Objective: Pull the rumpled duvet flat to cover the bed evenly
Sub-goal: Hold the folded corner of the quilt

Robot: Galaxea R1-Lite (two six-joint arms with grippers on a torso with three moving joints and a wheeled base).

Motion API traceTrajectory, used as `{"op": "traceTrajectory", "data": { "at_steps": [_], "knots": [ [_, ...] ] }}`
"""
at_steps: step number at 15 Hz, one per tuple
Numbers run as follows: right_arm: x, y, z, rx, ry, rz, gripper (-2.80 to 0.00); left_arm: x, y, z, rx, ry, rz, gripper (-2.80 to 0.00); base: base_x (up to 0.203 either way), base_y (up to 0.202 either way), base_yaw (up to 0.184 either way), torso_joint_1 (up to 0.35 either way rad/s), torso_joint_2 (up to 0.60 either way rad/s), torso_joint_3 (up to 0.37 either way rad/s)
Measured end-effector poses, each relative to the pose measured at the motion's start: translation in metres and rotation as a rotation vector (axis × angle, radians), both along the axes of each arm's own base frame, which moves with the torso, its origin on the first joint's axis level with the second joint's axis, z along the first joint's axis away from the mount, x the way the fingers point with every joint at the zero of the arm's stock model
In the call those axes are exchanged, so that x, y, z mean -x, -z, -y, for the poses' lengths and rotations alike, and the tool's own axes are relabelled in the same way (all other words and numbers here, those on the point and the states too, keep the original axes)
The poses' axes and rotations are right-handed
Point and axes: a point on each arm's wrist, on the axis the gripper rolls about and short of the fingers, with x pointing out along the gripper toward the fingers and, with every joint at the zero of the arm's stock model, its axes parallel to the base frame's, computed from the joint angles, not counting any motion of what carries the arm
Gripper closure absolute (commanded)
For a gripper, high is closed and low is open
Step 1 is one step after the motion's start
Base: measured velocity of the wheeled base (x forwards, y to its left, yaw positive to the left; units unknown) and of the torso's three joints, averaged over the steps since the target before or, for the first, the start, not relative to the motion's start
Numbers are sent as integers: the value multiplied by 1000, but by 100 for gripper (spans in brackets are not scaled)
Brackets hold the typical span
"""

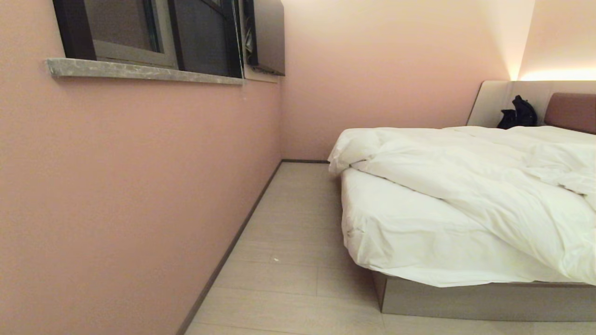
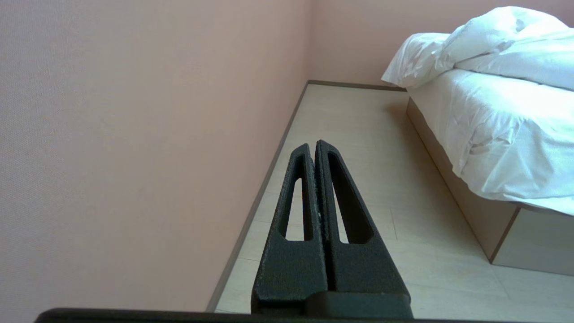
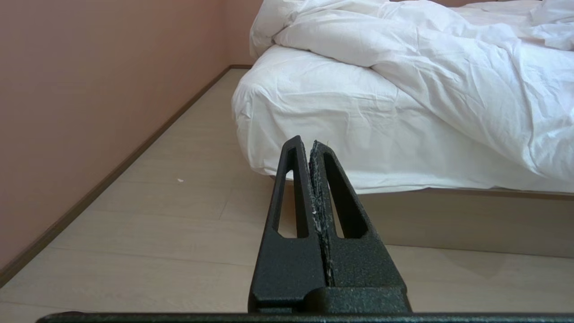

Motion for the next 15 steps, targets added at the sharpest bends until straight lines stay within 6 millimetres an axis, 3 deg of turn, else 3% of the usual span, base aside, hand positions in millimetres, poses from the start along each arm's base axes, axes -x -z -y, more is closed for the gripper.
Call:
{"op": "traceTrajectory", "data": {
  "at_steps": [15],
  "knots": [
    [0, 0, 0, 0, 0, 0, 0, 0, 0, 0, 0, -1, 1, 0, 185, 0, 0, 2, 0, 1]
  ]
}}
